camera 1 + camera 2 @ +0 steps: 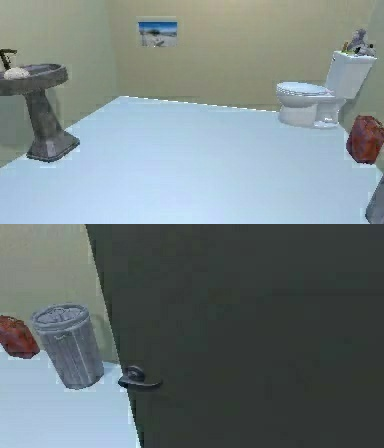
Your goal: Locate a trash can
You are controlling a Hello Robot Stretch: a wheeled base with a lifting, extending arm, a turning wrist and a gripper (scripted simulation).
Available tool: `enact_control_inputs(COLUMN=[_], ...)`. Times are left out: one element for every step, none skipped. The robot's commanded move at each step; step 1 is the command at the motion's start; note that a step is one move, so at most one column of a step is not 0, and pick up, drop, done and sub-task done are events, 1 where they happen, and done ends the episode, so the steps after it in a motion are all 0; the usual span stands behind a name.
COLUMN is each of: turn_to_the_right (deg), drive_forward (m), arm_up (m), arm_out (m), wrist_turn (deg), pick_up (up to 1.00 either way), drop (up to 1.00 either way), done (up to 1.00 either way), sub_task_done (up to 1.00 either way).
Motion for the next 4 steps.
enact_control_inputs(turn_to_the_right=[39.0,0.0,-21.0,0.0], drive_forward=[0.00,0.05,0.00,0.50], arm_up=[0.00,0.00,0.00,0.00], arm_out=[0.00,0.00,0.00,0.00], wrist_turn=[0.0,0.0,0.0,0.0], pick_up=[0.00,0.00,0.00,0.00], drop=[0.00,0.00,0.00,0.00], done=[0.00,0.00,0.00,0.00], sub_task_done=[0.00,0.00,0.00,0.00])
